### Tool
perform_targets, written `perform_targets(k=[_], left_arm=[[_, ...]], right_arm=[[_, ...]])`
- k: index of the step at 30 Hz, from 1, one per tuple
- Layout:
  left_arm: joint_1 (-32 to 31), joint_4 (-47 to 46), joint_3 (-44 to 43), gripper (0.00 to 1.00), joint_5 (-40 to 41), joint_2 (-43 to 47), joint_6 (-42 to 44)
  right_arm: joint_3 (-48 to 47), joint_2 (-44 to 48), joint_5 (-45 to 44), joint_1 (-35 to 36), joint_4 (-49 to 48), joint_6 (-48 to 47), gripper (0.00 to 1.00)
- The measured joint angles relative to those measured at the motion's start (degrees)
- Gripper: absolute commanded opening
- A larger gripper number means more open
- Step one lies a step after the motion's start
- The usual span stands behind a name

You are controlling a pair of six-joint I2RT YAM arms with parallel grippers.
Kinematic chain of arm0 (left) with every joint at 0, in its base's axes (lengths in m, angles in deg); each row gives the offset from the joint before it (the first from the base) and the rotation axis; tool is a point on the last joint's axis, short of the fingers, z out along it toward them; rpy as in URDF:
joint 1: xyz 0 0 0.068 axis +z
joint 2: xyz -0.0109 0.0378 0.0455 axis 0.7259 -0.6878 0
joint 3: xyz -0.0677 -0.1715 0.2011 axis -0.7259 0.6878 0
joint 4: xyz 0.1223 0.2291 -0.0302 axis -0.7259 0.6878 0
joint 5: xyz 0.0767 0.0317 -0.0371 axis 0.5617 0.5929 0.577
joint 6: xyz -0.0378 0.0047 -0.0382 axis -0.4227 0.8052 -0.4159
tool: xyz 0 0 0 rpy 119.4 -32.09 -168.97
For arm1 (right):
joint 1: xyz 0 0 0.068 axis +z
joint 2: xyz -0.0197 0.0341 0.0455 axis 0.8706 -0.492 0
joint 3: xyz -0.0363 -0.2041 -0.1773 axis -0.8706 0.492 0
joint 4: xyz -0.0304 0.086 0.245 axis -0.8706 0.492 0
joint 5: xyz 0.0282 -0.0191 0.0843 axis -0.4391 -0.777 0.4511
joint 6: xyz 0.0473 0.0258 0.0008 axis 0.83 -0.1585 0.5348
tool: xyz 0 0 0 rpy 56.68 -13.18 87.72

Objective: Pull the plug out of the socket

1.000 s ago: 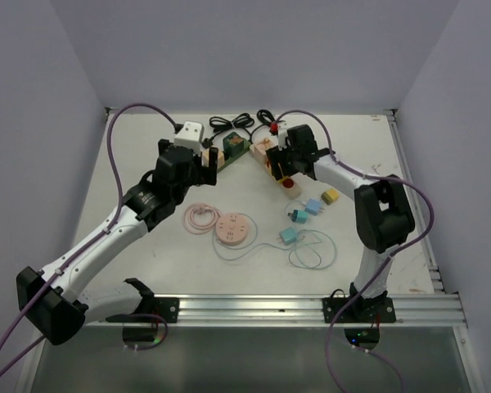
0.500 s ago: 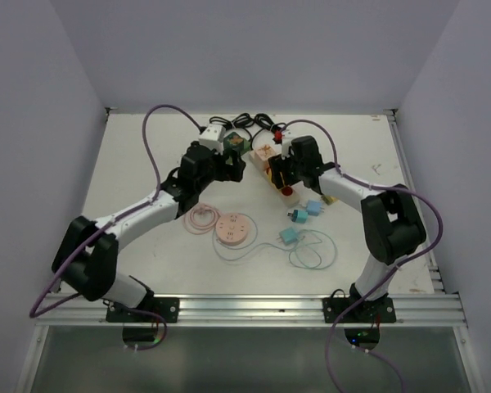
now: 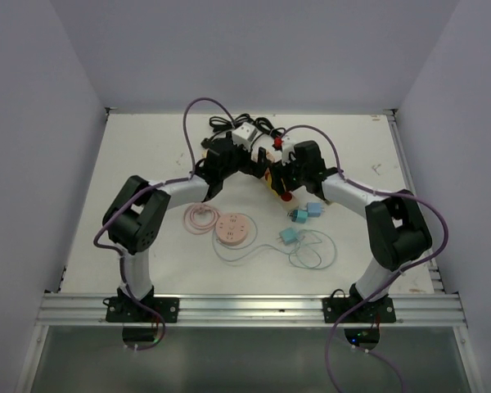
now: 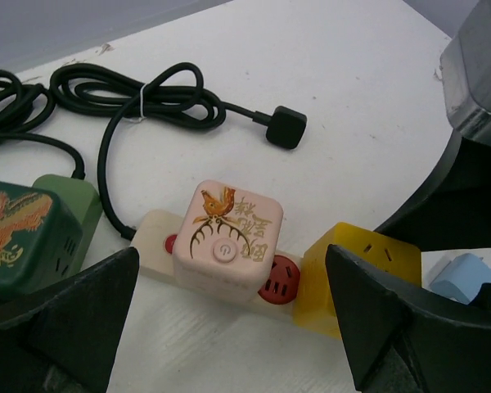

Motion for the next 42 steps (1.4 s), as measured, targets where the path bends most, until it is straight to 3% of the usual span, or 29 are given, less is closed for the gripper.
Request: perform_targets(k=[10,24,28,38,42], left_arm=[[0.0,-1.4,-2.0,0.98,-4.3,-5.3,5.0],[0.0,-0.5,-5.4,0.72,-6.6,-11.0,7.8],[0.0,0.0,-5.4,0.46,-8.0,-11.3,8.4],[0.0,-4.0,-0.8,0.00,-7.4,-9.4,7.7],[-0.1,-7.3,2.4,0.00,-6.7,-8.2,7.0]], right_arm=[[0.1,0.1,0.5,0.1,0.1,-0.9,0.24],[1.7,2.2,5.5,0.5,2.1,-1.8,0.23],[1.7,2.3,6.5,0.8,2.8,-1.7,0.23],[1.7,2.3,9.7,-1.2,2.9,2.4,0.20],[1.7,2.3,14.3,-3.0,2.9,5.0,0.18]])
